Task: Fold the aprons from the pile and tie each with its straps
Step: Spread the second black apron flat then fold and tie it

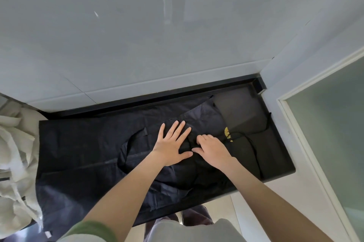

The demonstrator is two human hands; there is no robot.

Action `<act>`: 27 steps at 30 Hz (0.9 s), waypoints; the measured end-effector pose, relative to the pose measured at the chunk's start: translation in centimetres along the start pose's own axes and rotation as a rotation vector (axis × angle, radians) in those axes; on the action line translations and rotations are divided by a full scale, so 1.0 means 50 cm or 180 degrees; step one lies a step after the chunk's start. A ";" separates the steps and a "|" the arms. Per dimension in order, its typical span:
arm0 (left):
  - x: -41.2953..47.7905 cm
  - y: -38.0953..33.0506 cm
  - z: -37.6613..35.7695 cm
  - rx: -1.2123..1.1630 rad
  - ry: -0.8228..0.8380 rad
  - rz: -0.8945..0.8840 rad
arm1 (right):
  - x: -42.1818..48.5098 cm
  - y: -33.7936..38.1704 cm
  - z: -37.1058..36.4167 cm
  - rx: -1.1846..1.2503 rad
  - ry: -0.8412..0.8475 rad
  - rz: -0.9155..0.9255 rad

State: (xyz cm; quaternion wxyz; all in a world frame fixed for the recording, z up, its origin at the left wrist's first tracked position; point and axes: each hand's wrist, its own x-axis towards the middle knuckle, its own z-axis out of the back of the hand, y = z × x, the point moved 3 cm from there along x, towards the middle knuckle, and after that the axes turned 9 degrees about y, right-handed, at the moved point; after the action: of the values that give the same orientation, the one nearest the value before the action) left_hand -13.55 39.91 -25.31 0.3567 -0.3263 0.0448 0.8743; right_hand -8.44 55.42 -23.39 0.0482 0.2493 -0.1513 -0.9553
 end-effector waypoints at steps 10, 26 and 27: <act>0.013 0.016 0.005 0.0000 0.0008 -0.0139 | 0.005 0.005 0.026 0.0582 0.0308 0.0126; -0.045 -0.041 0.025 -0.0792 -0.0711 -0.0539 | -0.015 0.061 0.006 -0.0356 0.0841 -0.0786; -0.050 -0.047 0.023 -0.0858 -0.0592 -0.0551 | -0.023 0.061 0.004 -0.0385 0.1016 -0.0731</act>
State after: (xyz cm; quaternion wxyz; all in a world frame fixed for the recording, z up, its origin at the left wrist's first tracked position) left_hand -11.31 40.52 -22.51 0.3862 -0.2915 -0.1342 0.8648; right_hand -7.50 52.78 -21.73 -0.0228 0.4098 -0.0547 -0.9102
